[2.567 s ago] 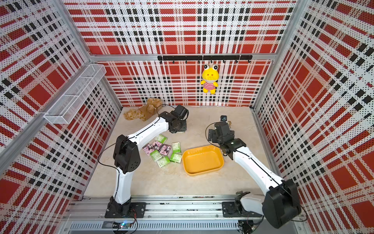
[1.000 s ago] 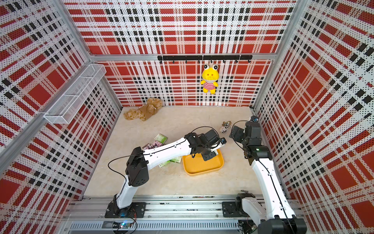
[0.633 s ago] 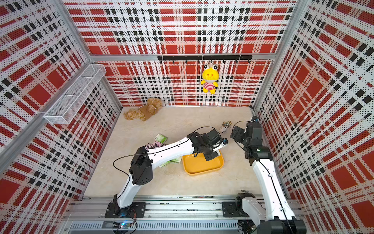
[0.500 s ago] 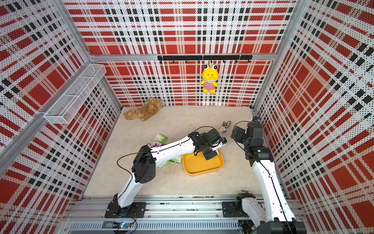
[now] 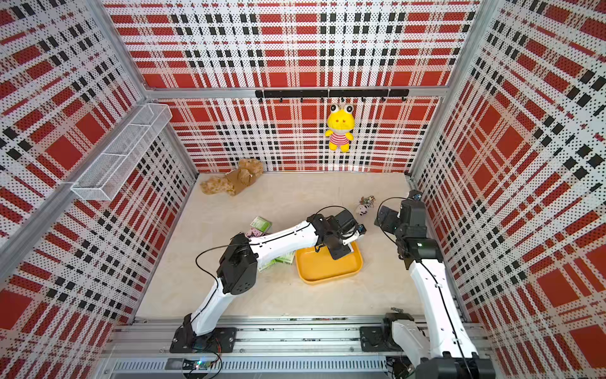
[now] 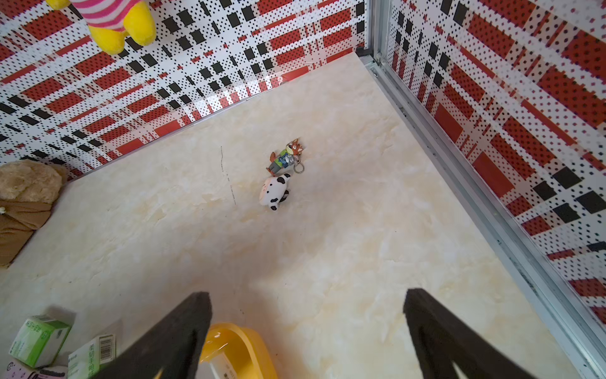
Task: Put the pocket tissues into the storage box
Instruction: Place the pocket tissues in the storage box.
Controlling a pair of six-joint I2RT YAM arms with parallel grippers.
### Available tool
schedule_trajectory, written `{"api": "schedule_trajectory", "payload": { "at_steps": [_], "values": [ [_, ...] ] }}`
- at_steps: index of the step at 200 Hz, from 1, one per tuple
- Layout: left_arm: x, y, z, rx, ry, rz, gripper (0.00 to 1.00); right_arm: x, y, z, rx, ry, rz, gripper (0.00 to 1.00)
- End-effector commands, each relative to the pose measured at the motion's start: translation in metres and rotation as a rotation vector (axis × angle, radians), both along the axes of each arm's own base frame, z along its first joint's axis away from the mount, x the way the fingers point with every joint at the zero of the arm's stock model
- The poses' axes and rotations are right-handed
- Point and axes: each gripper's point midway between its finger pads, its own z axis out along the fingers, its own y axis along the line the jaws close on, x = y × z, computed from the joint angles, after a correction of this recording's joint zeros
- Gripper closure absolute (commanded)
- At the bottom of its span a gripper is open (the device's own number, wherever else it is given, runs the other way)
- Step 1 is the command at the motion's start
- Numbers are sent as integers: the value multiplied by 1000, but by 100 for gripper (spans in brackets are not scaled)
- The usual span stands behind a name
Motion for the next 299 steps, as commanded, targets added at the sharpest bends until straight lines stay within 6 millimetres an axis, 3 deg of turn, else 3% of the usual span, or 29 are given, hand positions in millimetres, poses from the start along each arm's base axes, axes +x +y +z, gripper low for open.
{"api": "schedule_trajectory", "payload": {
  "at_steps": [1,79,164,192,212,231,269,299],
  "values": [
    [8,-7,-9,-12,-1,-10,52,-3,-3,-4,-8,9,-4,0],
    [25,-7,-16,-32,-4,13,52,0,-6,-7,-23,28,1,0],
    [30,-9,-24,-30,-13,25,41,3,-10,-5,-32,28,-1,0],
    [36,-11,-16,-43,-38,40,36,3,-11,-5,-36,31,-1,0],
    [41,-16,7,-92,-75,54,34,3,-11,-4,-37,29,-1,0],
    [46,-21,43,-167,-124,68,34,2,-10,-1,-34,21,2,0],
    [53,-26,145,-397,-208,103,30,-3,-8,14,-39,-30,17,0],
    [56,-13,227,-584,-255,149,30,-4,0,25,-24,-60,56,0]
  ]
}}
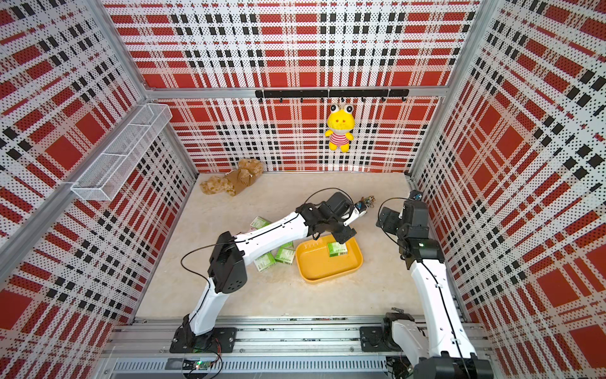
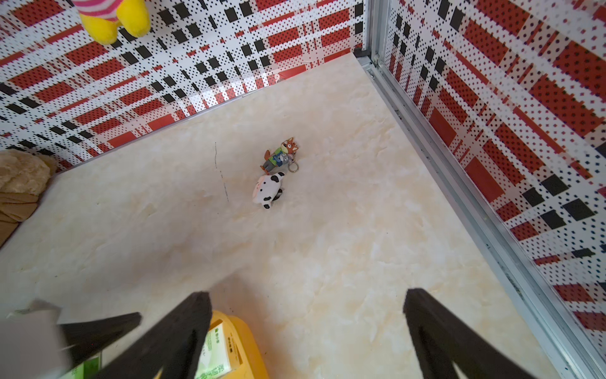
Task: Put the pocket tissues into the storage box
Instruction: Place the pocket tissues in the storage box, then pick up the pocket tissues from the center of the board.
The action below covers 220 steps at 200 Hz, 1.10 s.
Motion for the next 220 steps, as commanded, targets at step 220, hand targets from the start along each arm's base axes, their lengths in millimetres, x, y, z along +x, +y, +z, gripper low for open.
{"api": "schedule_trajectory", "payload": {
  "at_steps": [220],
  "values": [
    [68,420,96,-639,39,1062,21,56,354,-94,-100,421,657,5]
  ]
}}
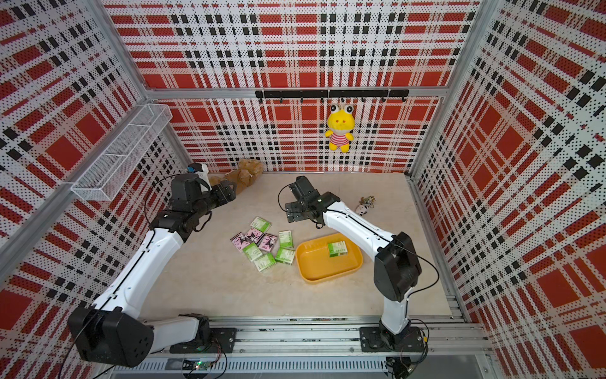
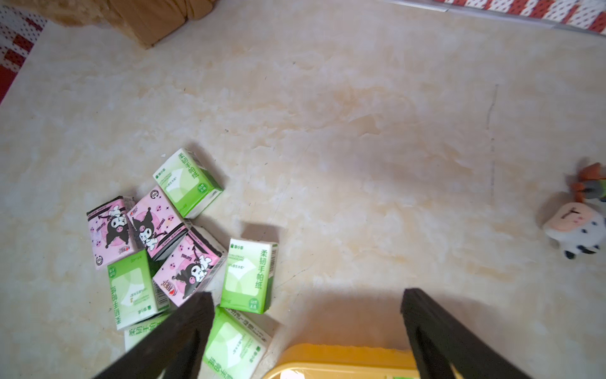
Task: Put the pocket tissues into the storage box
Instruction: Pick up the pocket tissues from the center of the board.
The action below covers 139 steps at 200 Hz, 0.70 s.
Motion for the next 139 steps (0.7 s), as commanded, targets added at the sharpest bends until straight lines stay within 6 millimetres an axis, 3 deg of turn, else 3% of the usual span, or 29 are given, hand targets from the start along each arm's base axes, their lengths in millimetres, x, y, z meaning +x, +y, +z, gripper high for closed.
{"api": "schedule_trajectory", "payload": {
  "at_steps": [1,72,139],
  "values": [
    [-2,-6,-4,-16,0,-41,21,-18,13,-32,-25,131,13,5],
    [-1,-11,-22,-21,37,-65,21,-34,60,-78,-96,236,116,10],
    [-1,-14,-33,-14,57,-77,21,-35,58,-115,-157,296,111,11]
  ]
}}
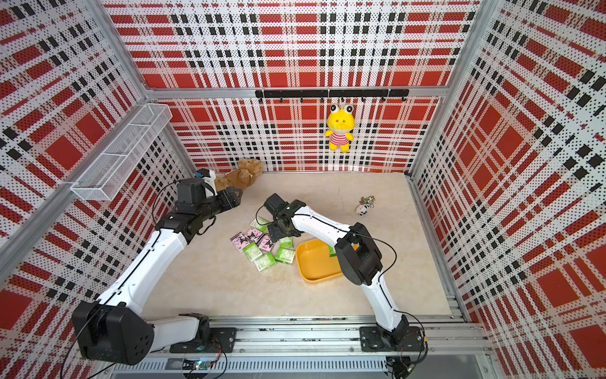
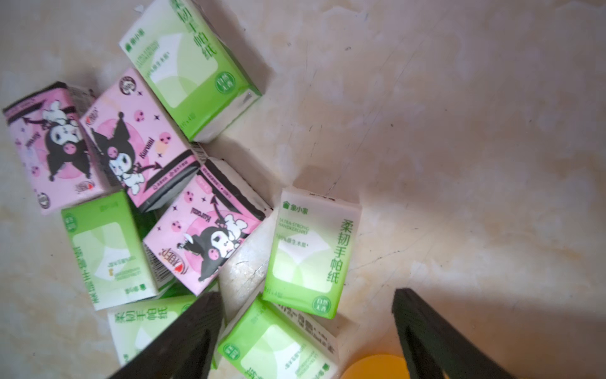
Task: Put the pocket tissues into the storage box
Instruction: Pick up the pocket tissues from the center of the board.
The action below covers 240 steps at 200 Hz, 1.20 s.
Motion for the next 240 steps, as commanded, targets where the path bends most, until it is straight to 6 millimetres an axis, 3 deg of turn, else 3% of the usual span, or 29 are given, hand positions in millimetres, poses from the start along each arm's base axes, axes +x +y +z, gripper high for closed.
{"api": "schedule_trajectory", "payload": {
  "at_steps": [1,159,240],
  "values": [
    [2,-2,-6,11,0,-17,21,-2,-2,-14,-37,29,5,11],
    [5,-3,-21,21,26,-25,21,-6,3,-45,-84,88,34,12],
    [5,-3,-26,24,36,-26,21,-1,6,-47,-87,82,25,19]
  ]
}}
